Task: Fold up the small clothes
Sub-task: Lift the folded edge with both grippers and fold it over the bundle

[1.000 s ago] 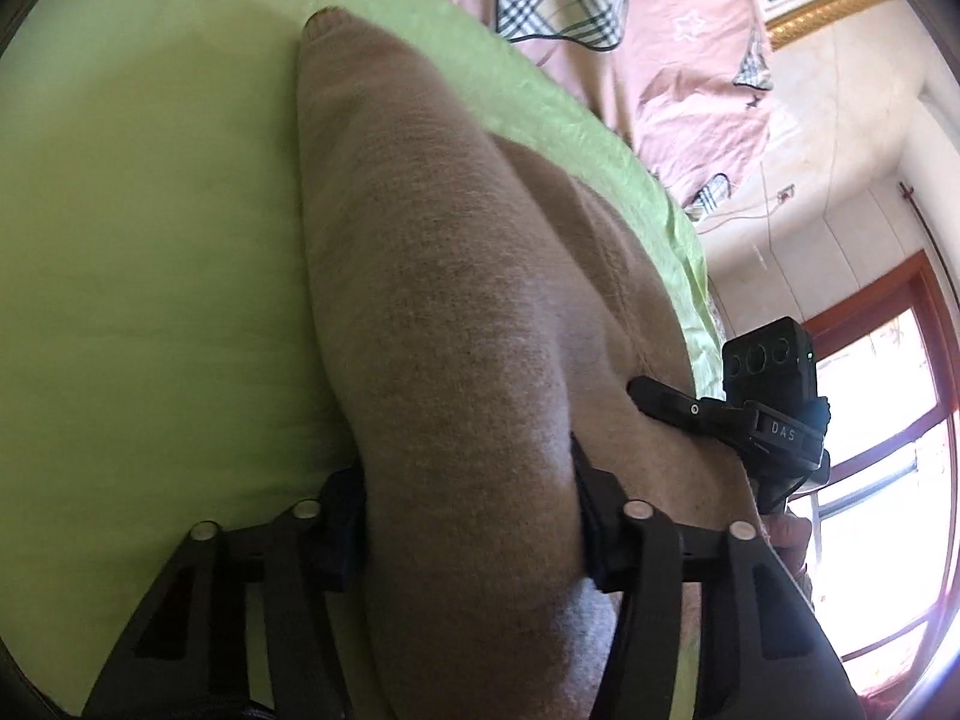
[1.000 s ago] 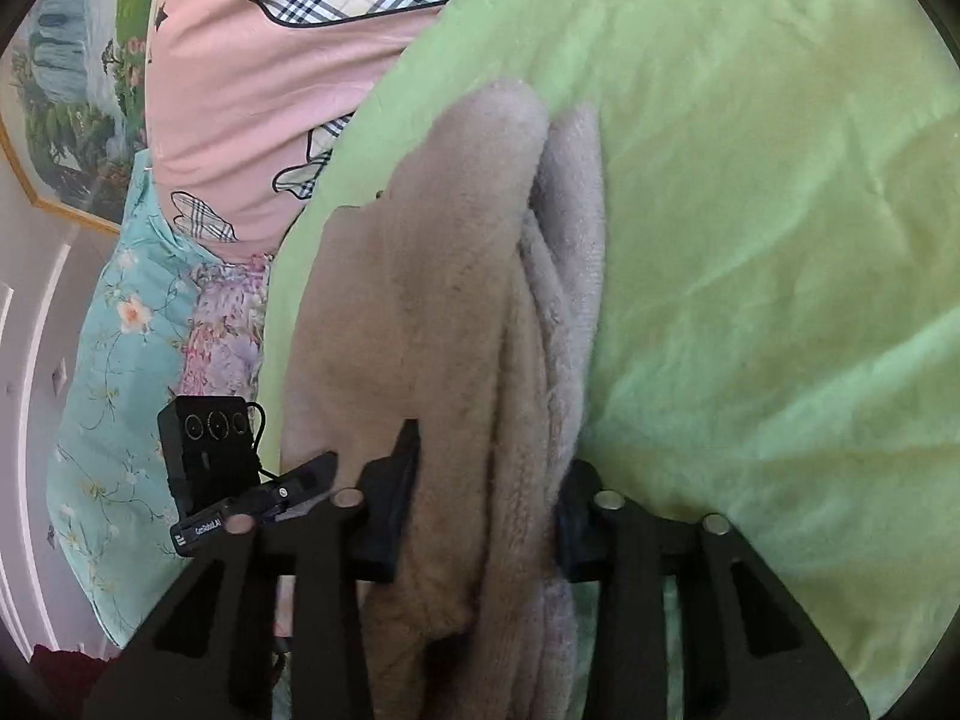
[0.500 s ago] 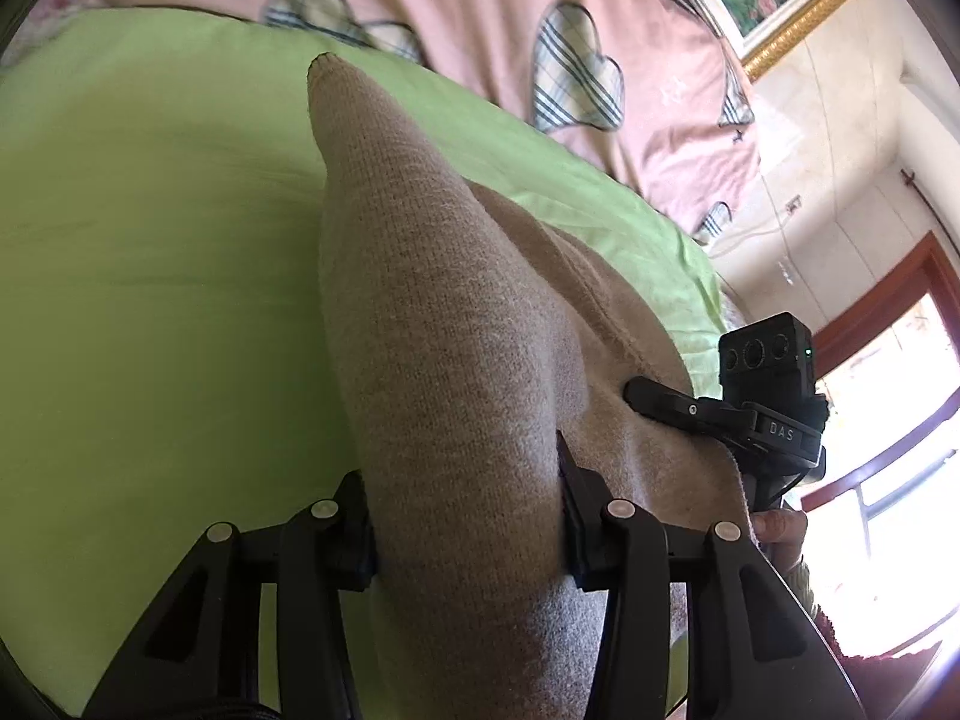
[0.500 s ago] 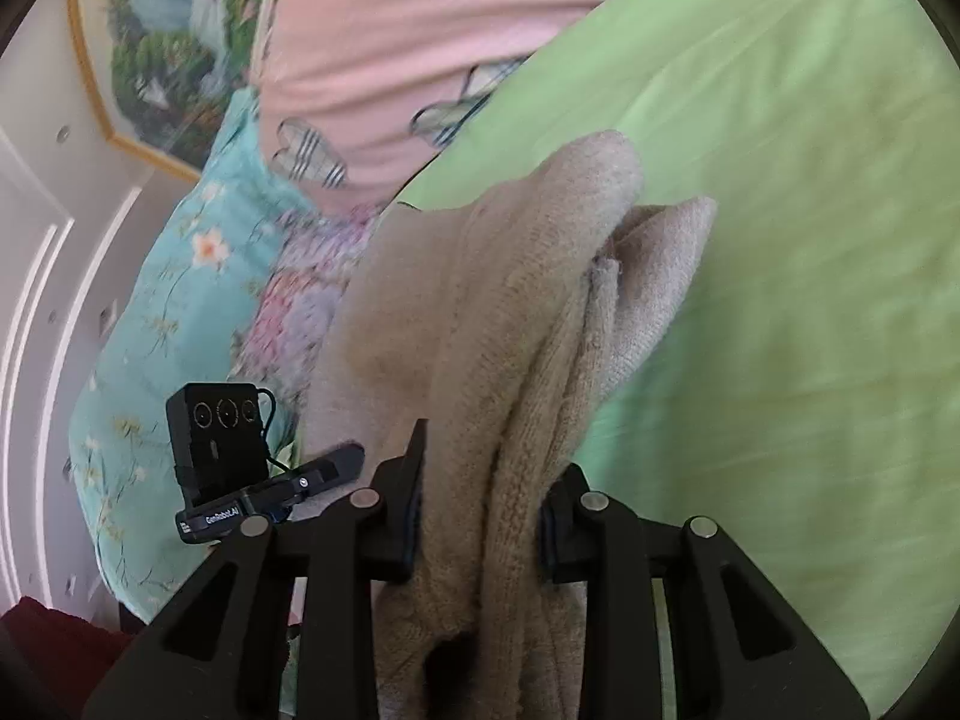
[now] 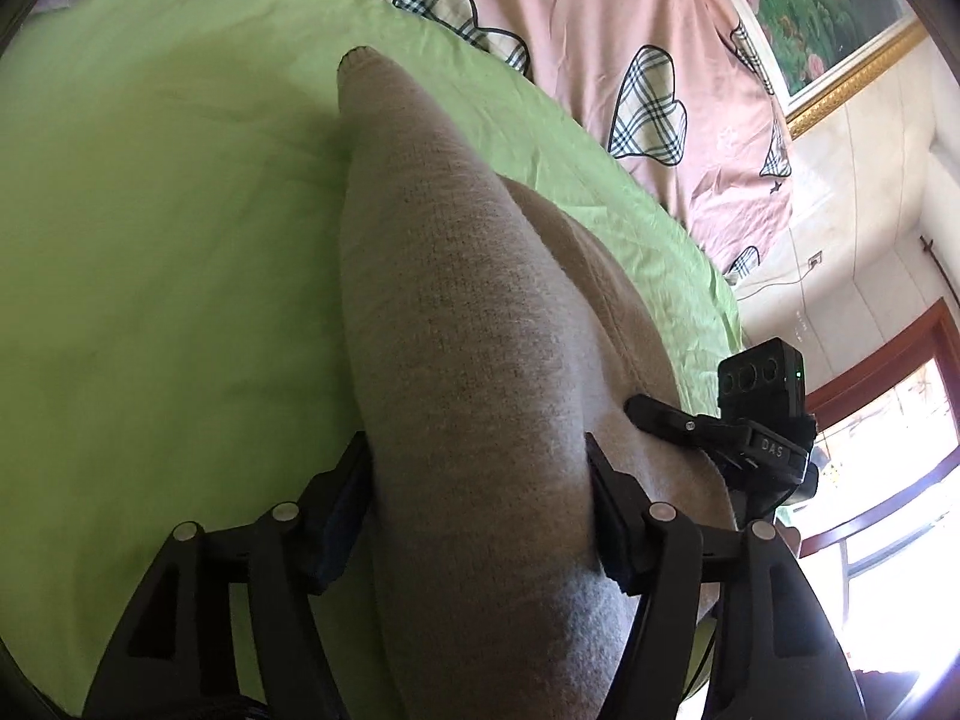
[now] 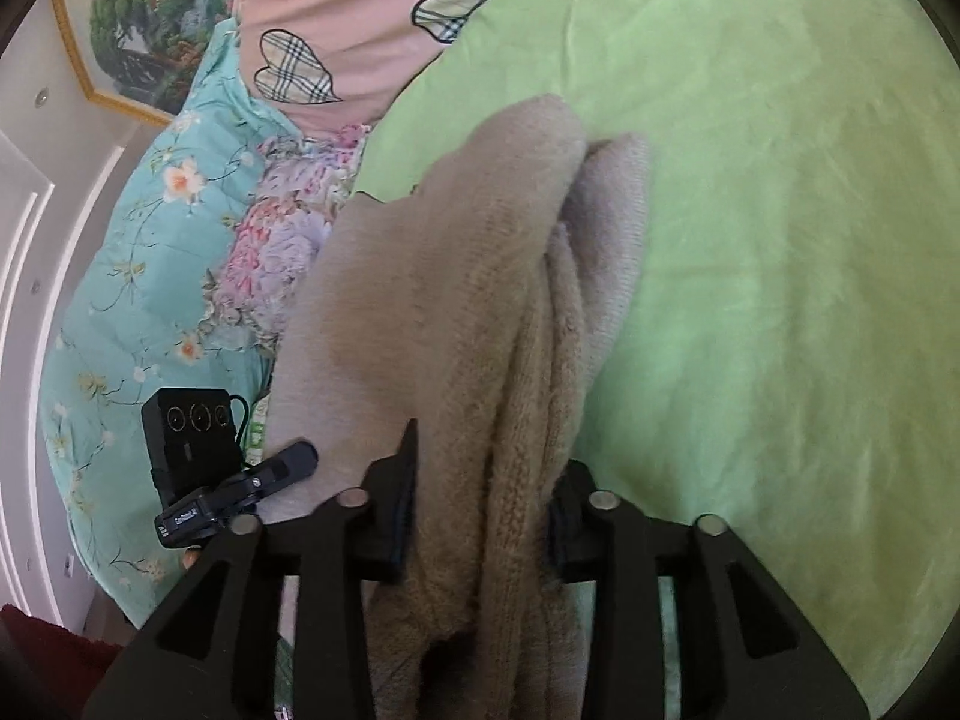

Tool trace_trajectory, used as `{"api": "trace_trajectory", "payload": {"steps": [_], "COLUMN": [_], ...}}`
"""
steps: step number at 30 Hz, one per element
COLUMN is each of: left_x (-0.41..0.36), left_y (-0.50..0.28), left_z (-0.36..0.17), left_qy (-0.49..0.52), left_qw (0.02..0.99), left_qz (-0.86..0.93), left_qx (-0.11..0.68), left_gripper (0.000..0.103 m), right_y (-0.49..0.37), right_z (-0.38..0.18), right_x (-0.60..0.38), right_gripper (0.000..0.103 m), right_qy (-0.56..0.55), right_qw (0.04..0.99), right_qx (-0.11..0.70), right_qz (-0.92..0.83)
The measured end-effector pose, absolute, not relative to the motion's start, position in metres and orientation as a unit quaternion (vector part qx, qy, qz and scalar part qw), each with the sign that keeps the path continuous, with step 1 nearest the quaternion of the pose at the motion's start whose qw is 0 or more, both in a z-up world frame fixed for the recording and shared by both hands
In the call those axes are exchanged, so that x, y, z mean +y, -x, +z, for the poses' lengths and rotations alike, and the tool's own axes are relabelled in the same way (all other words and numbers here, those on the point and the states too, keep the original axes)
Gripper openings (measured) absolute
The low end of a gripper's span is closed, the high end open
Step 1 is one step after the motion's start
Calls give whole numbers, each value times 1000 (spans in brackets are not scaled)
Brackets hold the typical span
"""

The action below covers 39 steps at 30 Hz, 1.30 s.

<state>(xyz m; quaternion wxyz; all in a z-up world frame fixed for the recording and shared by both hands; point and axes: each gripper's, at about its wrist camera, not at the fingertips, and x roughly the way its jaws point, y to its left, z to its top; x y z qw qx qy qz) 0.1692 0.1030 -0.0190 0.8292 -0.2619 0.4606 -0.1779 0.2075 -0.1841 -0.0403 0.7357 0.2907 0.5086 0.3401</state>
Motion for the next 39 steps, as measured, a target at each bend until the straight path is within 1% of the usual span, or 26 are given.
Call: {"api": "trace_trajectory", "payload": {"steps": [2, 3, 4, 5, 7, 10, 11, 12, 13, 15, 16, 18, 19, 21, 22, 23, 25, 27, 28, 30, 34, 35, 36, 37, 38, 39], "left_x": [108, 112, 116, 120, 129, 136, 136, 137, 137, 137, 136, 130, 126, 120, 118, 118, 121, 121, 123, 132, 127, 124, 121, 120, 118, 116], "left_y": [-167, -167, -168, -171, -183, -209, -218, -228, -234, -243, -246, -250, -254, -265, -274, -281, -296, -308, -315, -317, -286, -274, -259, -242, -228, -211], "left_z": [-13, -9, -6, -3, -1, -9, -13, -18, -21, -23, -19, -12, -10, -10, -11, -11, -10, -10, -13, -20, 2, 9, 16, 23, 28, 32], "left_qy": [256, 252, 245, 242, 247, 265, 268, 270, 270, 267, 259, 232, 215, 188, 185, 185, 171, 128, 98, 93, 108, 110, 110, 111, 114, 117], "left_qw": [834, 838, 843, 847, 849, 840, 836, 832, 829, 828, 833, 845, 849, 855, 854, 854, 859, 870, 870, 866, 876, 880, 884, 887, 889, 891], "left_qz": [-176, -173, -167, -161, -153, -146, -143, -137, -132, -122, -121, -118, -115, -99, -96, -93, -76, -36, 1, 8, -19, -27, -34, -44, -50, -58], "left_qx": [456, 452, 448, 445, 441, 450, 456, 466, 471, 477, 474, 468, 469, 474, 477, 478, 476, 475, 483, 491, 470, 461, 453, 446, 442, 436], "left_gripper": [68, 70, 74, 76, 77, 78, 78, 78, 77, 72, 68, 67, 66, 56, 48, 44, 40, 31, 20, 19, 19, 21, 22, 27, 29, 29], "right_y": [-205, -204, -203, -204, -211, -230, -240, -246, -251, -258, -256, -243, -238, -234, -235, -237, -244, -248, -249, -250, -243, -239, -233, -226, -214, -205], "right_z": [-32, -29, -22, -15, -1, 3, 2, 0, -4, -5, 1, 16, 21, 17, 10, 3, -12, -18, -18, -16, -6, -1, 5, 9, 17, 21], "right_x": [-190, -190, -193, -196, -197, -191, -185, -182, -178, -175, -179, -192, -197, -202, -200, -198, -199, -196, -194, -188, -188, -190, -193, -195, -198, -197], "right_gripper": [58, 60, 60, 60, 60, 60, 57, 36, 24, 14, 12, 8, 8, 8, 8, 8, 8, 8, 8, 8, 12, 16, 29, 35, 42, 43], "right_qy": [-281, -276, -270, -262, -245, -247, -246, -248, -251, -253, -260, -283, -282, -262, -246, -238, -244, -240, -231, -210, -193, -198, -209, -216, -224, -226], "right_qw": [747, 754, 764, 777, 798, 802, 804, 803, 799, 798, 801, 809, 815, 823, 823, 822, 812, 810, 813, 818, 823, 825, 825, 826, 828, 829], "right_qx": [514, 511, 506, 497, 482, 474, 472, 471, 475, 476, 463, 423, 413, 422, 436, 447, 464, 472, 473, 476, 475, 471, 465, 459, 448, 442], "right_qz": [314, 305, 296, 285, 266, 267, 264, 267, 269, 270, 276, 294, 292, 277, 268, 261, 257, 252, 250, 245, 243, 242, 244, 245, 250, 255]}}
